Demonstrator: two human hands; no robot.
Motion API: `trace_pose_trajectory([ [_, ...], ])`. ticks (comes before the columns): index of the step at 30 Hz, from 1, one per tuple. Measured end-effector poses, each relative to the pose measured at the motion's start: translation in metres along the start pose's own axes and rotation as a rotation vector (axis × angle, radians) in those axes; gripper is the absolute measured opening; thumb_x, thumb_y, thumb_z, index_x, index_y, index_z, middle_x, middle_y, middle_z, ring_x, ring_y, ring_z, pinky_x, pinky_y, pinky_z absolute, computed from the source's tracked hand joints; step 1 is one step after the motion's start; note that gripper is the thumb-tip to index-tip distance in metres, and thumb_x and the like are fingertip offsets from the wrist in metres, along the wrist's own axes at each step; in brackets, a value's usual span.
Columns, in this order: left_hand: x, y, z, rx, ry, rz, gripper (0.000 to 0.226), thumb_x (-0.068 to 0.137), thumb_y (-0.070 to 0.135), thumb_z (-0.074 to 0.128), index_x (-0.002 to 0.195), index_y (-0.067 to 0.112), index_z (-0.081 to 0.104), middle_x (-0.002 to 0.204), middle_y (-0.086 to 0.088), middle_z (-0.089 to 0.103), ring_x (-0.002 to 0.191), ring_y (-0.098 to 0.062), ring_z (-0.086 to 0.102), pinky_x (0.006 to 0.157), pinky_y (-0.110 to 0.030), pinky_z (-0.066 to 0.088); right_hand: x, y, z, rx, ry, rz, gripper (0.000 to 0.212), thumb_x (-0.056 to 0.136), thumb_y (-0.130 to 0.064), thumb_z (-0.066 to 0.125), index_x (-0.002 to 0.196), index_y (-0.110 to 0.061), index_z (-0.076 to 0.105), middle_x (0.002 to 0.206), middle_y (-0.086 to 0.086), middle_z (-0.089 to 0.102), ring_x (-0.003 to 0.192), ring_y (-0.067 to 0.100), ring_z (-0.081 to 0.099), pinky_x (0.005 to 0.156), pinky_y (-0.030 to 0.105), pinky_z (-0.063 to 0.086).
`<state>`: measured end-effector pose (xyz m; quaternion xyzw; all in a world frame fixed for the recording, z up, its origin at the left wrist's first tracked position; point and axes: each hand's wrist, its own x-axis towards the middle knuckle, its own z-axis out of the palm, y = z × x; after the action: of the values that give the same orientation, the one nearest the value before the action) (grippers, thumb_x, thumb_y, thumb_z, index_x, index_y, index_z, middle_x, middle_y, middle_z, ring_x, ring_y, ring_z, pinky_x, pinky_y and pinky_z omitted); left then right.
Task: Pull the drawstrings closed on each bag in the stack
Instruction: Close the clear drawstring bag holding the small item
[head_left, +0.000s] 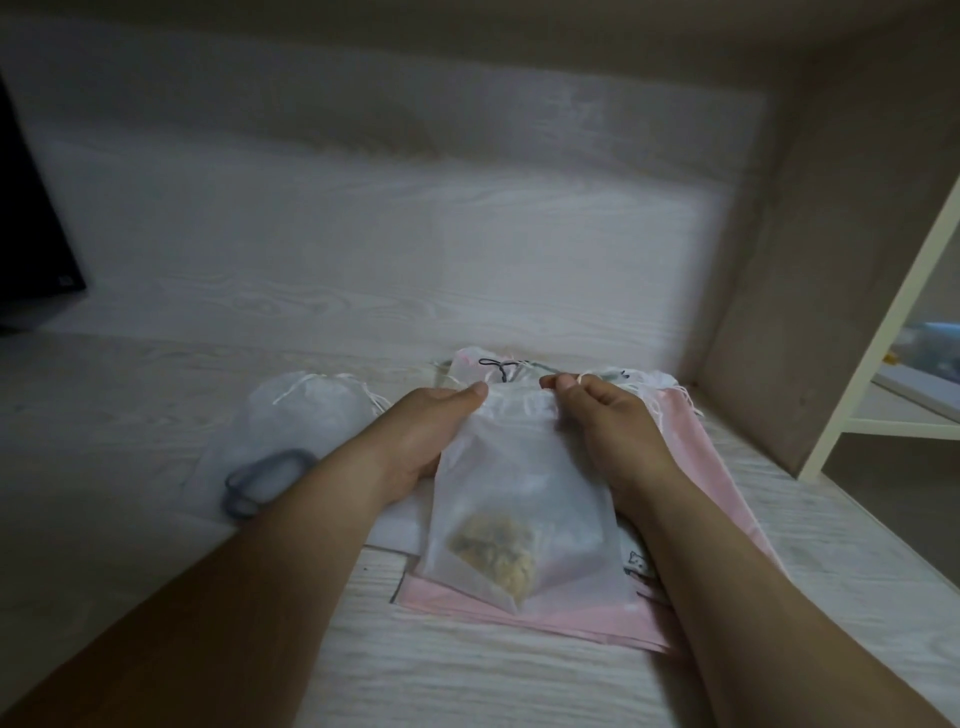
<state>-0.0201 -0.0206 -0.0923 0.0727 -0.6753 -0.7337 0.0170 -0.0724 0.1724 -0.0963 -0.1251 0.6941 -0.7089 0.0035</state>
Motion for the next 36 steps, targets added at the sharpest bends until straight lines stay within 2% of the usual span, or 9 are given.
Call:
trace_pose_trajectory([
  [6, 0.005, -0.006, 0.005, -0.111, -0.003, 0.156, 0.021, 0.105, 0.011, 0.054, 0.117, 0.008, 0.071, 0.108, -0.015, 0.073, 0.091, -0.026, 0.068, 0.077, -0.029, 0.057, -0.001, 0.000, -0.002, 0.101, -0.076, 0.073, 0.028, 0.103, -0.030, 0.061, 0.104, -0.007, 0.077, 0.090, 0.008, 0.080, 0.073, 0.018, 0.073, 0.069, 0.027, 0.058],
  [10, 0.003, -0.005, 0.008, -0.150, -0.011, 0.161, 0.024, 0.104, 0.017, 0.058, 0.121, 0.011, 0.073, 0.110, -0.010, 0.075, 0.091, -0.020, 0.071, 0.081, -0.029, 0.057, 0.002, 0.005, -0.001, 0.036, -0.059, 0.025, 0.024, 0.103, -0.028, 0.061, 0.098, -0.013, 0.080, 0.074, -0.002, 0.072, 0.060, 0.011, 0.061, 0.056, 0.021, 0.047],
  [13, 0.003, -0.004, 0.008, -0.194, 0.004, 0.171, 0.024, 0.105, 0.017, 0.056, 0.118, 0.006, 0.073, 0.103, -0.010, 0.076, 0.088, -0.021, 0.072, 0.078, -0.030, 0.058, 0.002, 0.003, -0.002, 0.032, -0.071, 0.032, 0.025, 0.103, -0.031, 0.062, 0.107, -0.014, 0.079, 0.081, -0.003, 0.077, 0.067, 0.011, 0.068, 0.064, 0.024, 0.053],
  [16, 0.003, -0.007, 0.007, -0.195, 0.026, 0.188, 0.023, 0.105, 0.014, 0.055, 0.113, 0.009, 0.075, 0.103, -0.011, 0.075, 0.089, -0.025, 0.070, 0.081, -0.033, 0.056, 0.000, 0.002, 0.000, 0.122, -0.102, 0.112, 0.036, 0.098, -0.031, 0.064, 0.115, 0.000, 0.072, 0.113, 0.026, 0.074, 0.090, 0.032, 0.071, 0.089, 0.046, 0.058],
  [18, 0.003, -0.007, 0.007, -0.216, 0.032, 0.175, 0.023, 0.104, 0.014, 0.055, 0.112, 0.009, 0.076, 0.106, -0.014, 0.074, 0.093, -0.028, 0.069, 0.087, -0.037, 0.054, -0.001, 0.002, 0.000, 0.203, -0.115, 0.161, 0.035, 0.099, -0.028, 0.060, 0.117, -0.001, 0.073, 0.118, 0.030, 0.072, 0.101, 0.040, 0.072, 0.098, 0.056, 0.055],
  [23, 0.001, -0.004, 0.006, -0.266, 0.023, 0.145, 0.026, 0.103, 0.015, 0.055, 0.117, 0.007, 0.075, 0.107, -0.015, 0.074, 0.092, -0.029, 0.070, 0.078, -0.033, 0.057, 0.002, 0.002, 0.000, 0.299, -0.148, 0.205, 0.034, 0.104, -0.033, 0.054, 0.121, -0.011, 0.074, 0.122, 0.023, 0.074, 0.112, 0.042, 0.071, 0.103, 0.055, 0.054],
  [27, 0.002, -0.002, 0.005, -0.386, -0.005, 0.078, 0.023, 0.103, 0.024, 0.056, 0.111, 0.011, 0.074, 0.098, -0.013, 0.075, 0.083, -0.027, 0.071, 0.075, -0.033, 0.057, 0.001, -0.003, 0.002, 0.371, -0.114, 0.226, 0.033, 0.106, -0.034, 0.052, 0.121, -0.014, 0.073, 0.120, 0.015, 0.076, 0.104, 0.030, 0.074, 0.093, 0.042, 0.059],
  [30, 0.003, -0.002, 0.005, -0.486, 0.007, 0.066, 0.020, 0.104, 0.024, 0.054, 0.100, 0.013, 0.071, 0.092, -0.009, 0.075, 0.074, -0.022, 0.073, 0.067, -0.030, 0.060, -0.002, -0.008, 0.002, 0.469, -0.099, 0.306, 0.029, 0.107, -0.036, 0.050, 0.110, -0.018, 0.072, 0.110, 0.010, 0.076, 0.099, 0.027, 0.072, 0.091, 0.040, 0.057],
  [36, 0.007, -0.001, -0.002, -0.657, -0.043, 0.004, 0.039, 0.110, 0.033, 0.040, 0.080, 0.016, 0.059, 0.114, -0.005, 0.077, 0.098, -0.019, 0.076, 0.081, -0.038, 0.054, 0.000, -0.008, -0.004, 0.634, -0.023, 0.376, 0.043, 0.110, -0.035, 0.043, 0.074, -0.015, 0.057, 0.097, 0.008, 0.074, 0.101, 0.029, 0.067, 0.105, 0.042, 0.048],
])
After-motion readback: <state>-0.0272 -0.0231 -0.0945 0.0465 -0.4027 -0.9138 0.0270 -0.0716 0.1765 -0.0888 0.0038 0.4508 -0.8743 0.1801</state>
